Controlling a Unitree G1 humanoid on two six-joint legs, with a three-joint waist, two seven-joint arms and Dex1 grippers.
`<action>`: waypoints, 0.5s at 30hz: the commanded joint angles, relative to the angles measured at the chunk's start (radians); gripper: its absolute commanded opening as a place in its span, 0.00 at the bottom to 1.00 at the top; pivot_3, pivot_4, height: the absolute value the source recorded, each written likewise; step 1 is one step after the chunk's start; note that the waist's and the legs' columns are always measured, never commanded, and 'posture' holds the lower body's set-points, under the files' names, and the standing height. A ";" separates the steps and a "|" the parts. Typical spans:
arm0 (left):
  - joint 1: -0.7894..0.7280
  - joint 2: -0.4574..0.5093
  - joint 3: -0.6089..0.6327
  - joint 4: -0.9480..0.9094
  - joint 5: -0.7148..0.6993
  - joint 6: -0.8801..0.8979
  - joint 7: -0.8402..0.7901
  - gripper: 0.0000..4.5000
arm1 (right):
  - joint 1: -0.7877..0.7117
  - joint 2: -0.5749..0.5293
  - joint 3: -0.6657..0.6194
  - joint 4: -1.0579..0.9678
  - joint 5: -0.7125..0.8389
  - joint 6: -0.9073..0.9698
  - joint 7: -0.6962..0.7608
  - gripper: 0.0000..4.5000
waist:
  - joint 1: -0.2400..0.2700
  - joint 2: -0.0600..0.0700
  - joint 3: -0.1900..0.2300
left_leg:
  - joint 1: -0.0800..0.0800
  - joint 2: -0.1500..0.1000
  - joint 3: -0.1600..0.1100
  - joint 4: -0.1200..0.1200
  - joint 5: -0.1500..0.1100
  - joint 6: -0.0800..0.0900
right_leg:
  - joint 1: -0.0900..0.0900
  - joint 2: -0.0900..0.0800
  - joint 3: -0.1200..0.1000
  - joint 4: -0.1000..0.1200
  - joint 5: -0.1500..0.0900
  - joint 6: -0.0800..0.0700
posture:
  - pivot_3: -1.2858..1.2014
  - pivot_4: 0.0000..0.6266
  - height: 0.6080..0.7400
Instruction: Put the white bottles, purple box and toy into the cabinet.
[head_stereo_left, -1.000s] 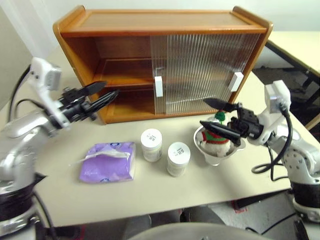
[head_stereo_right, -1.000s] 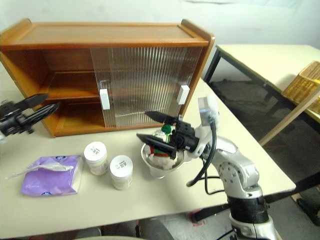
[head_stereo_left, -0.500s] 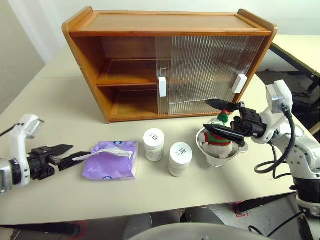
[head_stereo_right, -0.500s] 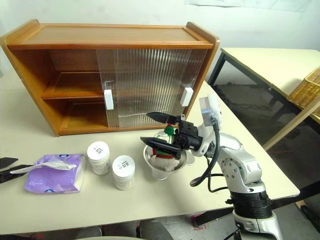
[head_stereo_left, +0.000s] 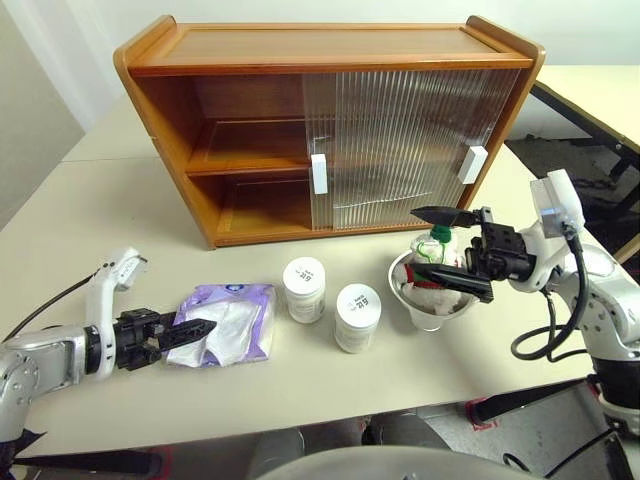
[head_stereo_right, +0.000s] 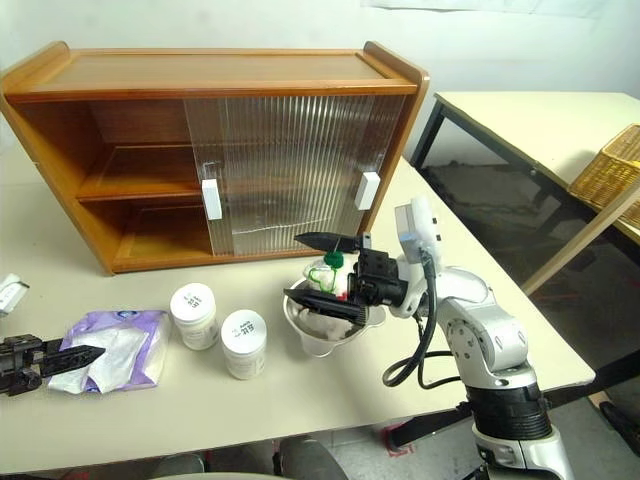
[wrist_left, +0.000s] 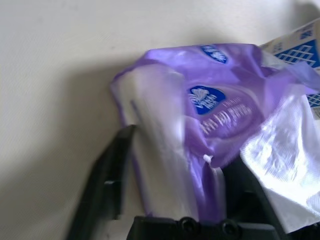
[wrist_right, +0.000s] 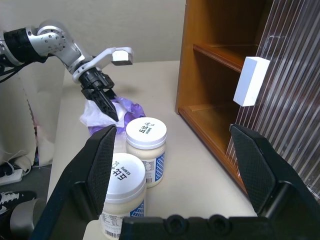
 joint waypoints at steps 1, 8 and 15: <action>-0.001 -0.026 0.027 0.024 -0.010 0.004 0.012 0.37 | 0.001 0.000 0.014 -0.007 -0.016 -0.004 -0.002 1.00 | 0.000 0.000 0.000 | 0.000 0.000 0.000 0.000 0.000 0.000 | 0.000 0.000 0.000 0.000 0.000 0.000 | 0.48 0.00 1.00; -0.075 -0.125 0.227 0.029 -0.164 0.034 0.056 0.01 | -0.008 0.004 0.020 0.005 -0.019 -0.007 0.001 1.00 | 0.003 0.000 0.000 | 0.000 0.000 0.000 0.000 0.000 0.000 | 0.001 0.000 0.000 0.000 0.000 0.000 | 0.49 0.00 1.00; -0.231 -0.181 0.358 -0.031 -0.377 0.106 0.224 0.01 | -0.014 0.013 0.025 0.018 -0.012 -0.010 0.017 1.00 | 0.009 -0.001 0.000 | 0.002 0.000 0.000 0.001 0.002 -0.003 | 0.005 0.000 0.000 0.000 0.001 0.002 | 0.50 0.00 1.00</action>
